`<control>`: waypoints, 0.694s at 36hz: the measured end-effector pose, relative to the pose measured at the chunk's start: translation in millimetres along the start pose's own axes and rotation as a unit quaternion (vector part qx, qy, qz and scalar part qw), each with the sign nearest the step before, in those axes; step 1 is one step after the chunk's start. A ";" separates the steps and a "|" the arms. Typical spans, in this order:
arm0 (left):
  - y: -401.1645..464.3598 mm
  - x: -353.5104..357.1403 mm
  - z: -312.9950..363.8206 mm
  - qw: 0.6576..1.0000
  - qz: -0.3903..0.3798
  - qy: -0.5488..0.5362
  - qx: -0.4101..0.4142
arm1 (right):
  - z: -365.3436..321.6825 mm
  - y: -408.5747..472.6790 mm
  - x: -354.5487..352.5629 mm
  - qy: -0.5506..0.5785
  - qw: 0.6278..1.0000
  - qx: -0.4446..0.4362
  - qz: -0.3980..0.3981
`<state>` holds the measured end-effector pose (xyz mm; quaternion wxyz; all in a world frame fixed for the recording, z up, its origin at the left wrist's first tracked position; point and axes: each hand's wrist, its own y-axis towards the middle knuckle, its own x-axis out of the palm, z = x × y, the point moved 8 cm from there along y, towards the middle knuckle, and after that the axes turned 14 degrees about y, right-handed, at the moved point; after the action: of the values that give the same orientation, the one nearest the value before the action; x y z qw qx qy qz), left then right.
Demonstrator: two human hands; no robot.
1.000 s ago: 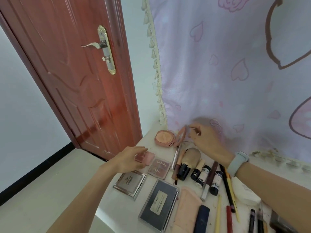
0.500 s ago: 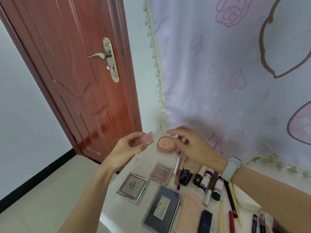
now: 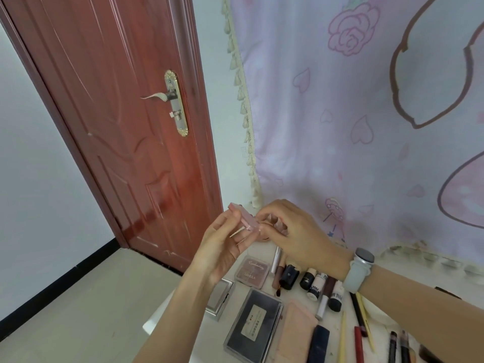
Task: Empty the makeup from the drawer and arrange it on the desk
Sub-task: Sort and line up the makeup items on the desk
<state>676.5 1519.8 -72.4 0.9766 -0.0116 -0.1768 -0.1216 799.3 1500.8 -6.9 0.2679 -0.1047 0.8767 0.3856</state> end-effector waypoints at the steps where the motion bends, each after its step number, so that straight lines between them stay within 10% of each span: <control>1: -1.5 0.2 1.7 0.999 0.010 0.041 0.013 | -0.9 1.2 -1.2 -0.005 1.000 -0.009 0.000; 9: -16.2 9.8 34.0 0.852 0.105 0.466 0.214 | 36.9 3.8 4.7 0.223 0.943 0.240 -0.061; 25: -19.6 29.8 33.2 0.749 0.095 0.591 0.284 | 34.4 0.9 8.5 0.208 0.920 0.322 -0.079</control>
<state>687.4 1496.0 -31.3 0.8511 0.3235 0.4110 0.0452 805.2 1526.7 -30.3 0.1280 -0.1595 0.9784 0.0292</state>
